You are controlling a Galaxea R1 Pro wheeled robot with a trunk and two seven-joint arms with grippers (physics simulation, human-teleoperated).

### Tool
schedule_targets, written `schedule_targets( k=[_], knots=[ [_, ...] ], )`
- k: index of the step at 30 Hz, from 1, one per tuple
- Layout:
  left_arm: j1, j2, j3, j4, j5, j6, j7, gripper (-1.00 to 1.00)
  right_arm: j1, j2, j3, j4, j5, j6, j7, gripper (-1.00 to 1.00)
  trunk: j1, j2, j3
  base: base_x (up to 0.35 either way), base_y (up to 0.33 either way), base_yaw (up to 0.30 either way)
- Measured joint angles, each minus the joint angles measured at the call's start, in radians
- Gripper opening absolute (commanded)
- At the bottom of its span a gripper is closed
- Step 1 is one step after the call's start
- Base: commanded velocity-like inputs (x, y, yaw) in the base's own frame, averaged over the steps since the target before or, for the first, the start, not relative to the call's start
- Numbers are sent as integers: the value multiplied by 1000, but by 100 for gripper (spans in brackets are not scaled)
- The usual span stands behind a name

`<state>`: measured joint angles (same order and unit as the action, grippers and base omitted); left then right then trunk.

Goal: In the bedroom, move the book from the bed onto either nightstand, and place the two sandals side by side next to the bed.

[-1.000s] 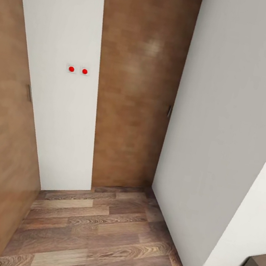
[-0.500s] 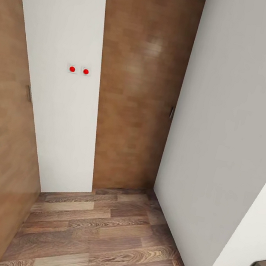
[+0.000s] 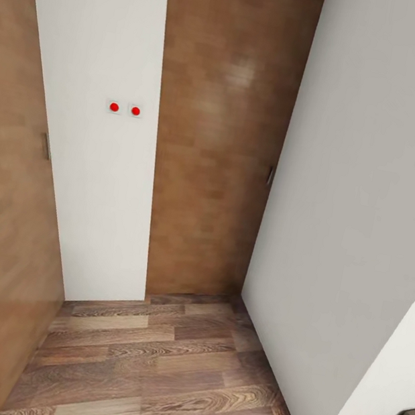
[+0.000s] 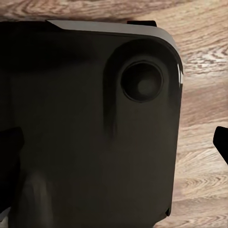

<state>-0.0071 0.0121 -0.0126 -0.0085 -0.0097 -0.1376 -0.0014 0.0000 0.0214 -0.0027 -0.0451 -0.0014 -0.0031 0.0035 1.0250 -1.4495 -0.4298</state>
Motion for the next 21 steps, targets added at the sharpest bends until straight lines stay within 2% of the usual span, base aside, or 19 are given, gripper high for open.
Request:
schedule_targets(
  k=[9,21],
  knots=[
    [0,0,0,0,0,0,0,100,0,0,0,0,0,0,-1,100,0,0,-5,12,13,0],
    [0,0,0,0,0,0,0,100,0,0,1,1,0,0,0,100,0,0,-10,84,61,0]
  ],
)
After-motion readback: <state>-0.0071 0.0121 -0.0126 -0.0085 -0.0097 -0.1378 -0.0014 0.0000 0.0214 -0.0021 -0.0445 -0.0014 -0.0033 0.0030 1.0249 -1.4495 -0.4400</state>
